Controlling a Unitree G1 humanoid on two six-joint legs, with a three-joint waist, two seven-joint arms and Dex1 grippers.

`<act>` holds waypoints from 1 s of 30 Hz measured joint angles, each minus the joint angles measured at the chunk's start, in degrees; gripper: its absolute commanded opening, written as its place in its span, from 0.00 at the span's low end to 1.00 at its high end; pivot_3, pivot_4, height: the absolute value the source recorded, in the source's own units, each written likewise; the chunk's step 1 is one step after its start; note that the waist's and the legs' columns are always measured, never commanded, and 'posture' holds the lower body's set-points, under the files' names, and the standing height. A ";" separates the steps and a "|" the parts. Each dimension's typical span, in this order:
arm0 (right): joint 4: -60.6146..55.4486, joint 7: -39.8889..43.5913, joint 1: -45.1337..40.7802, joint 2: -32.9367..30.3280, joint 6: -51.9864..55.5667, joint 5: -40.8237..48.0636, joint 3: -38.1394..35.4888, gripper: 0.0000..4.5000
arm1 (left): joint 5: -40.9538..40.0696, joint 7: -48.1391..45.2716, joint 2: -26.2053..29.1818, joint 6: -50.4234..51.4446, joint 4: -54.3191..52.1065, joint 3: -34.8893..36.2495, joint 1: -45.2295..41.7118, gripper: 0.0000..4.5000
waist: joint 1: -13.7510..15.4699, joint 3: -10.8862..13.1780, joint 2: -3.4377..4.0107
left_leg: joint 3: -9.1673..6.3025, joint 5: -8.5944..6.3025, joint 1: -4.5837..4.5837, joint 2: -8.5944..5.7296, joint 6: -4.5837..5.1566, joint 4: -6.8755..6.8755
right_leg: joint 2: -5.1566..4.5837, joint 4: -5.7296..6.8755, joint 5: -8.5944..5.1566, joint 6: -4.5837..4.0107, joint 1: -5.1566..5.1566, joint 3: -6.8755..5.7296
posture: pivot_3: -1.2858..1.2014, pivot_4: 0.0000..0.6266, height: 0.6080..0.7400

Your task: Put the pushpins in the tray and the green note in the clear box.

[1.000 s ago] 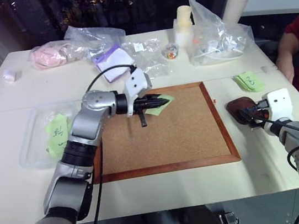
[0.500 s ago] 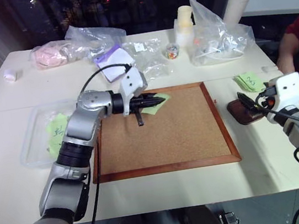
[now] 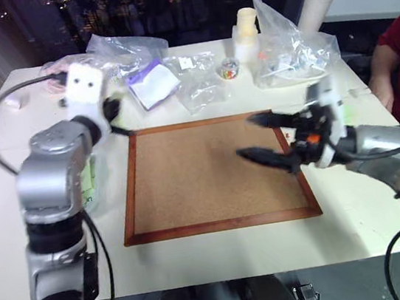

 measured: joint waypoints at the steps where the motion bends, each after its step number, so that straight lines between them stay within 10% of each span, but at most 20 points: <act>1: 0.13 1.05 -0.42 0.01 -0.08 -0.07 1.16 0.98 | 1.35 1.68 1.18 3.37 -1.49 1.44 1.35 0.00 | 0.00 0.00 0.00 | 0.00 -0.03 0.01 0.00 0.06 0.07 | 0.00 0.03 0.00 0.00 0.02 0.00 | 0.52 0.24 0.95; 7: 5.38 4.89 -2.30 1.41 -3.93 -5.25 9.18 0.98 | 4.92 6.59 2.40 15.41 -6.52 8.95 11.02 0.00 | 0.56 0.03 -0.15 | -0.05 -0.10 -0.06 0.00 0.16 0.39 | -0.09 0.05 0.00 0.00 0.18 -0.24 | 0.52 0.24 0.95; 11: 7.61 5.05 -2.28 3.37 -5.50 -7.26 10.98 1.00 | 4.71 6.72 1.00 16.66 -7.36 11.01 11.79 0.28 | 0.89 0.02 -0.30 | -0.09 -0.10 -0.08 -0.02 0.15 0.42 | -0.12 0.05 0.00 0.00 0.19 -0.25 | 0.52 0.24 0.95; 17: 7.64 5.00 -2.00 3.46 -6.26 -8.56 11.04 1.00 | 4.32 6.73 1.07 16.34 -7.55 12.36 12.36 0.96 | 0.89 0.02 -0.30 | -0.15 -0.11 -0.07 -0.01 0.15 0.41 | -0.13 0.06 0.01 0.00 0.18 -0.25 | 0.52 0.24 0.95; 30: 6.62 0.25 2.18 0.91 -0.86 -1.65 -1.45 1.00 | -5.90 -4.66 3.72 3.92 -4.94 16.68 11.48 0.99 | 1.17 0.02 -0.31 | -0.10 -0.13 -0.07 -0.02 0.16 0.39 | -0.21 0.02 0.01 -0.01 0.19 -0.25 | 0.52 0.24 0.95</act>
